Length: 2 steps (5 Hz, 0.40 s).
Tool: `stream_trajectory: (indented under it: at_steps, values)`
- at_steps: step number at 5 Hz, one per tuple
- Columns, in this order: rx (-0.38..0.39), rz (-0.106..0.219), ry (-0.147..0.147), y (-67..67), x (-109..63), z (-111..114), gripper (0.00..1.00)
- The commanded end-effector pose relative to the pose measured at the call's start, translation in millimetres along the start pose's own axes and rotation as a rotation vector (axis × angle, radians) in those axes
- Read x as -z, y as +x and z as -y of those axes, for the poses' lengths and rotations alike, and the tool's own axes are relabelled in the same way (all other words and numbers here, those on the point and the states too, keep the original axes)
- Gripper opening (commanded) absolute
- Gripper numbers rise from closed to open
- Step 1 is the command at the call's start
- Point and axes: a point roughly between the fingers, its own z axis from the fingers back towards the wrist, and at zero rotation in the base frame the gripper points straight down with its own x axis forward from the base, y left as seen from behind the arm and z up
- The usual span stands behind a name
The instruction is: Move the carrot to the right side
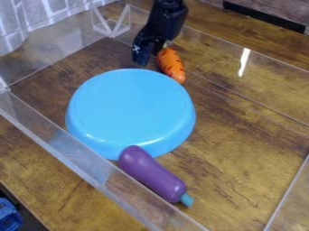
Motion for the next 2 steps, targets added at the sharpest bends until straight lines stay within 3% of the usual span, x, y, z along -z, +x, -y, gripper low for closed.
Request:
stream_trajectory:
  at_steps: [1,2]
  values:
    - [-0.092,0.002,0.101,3.0,-45.0,-8.9,0.00]
    - [-0.165,-0.002,0.079,9.7,-38.7,-8.2,0.00]
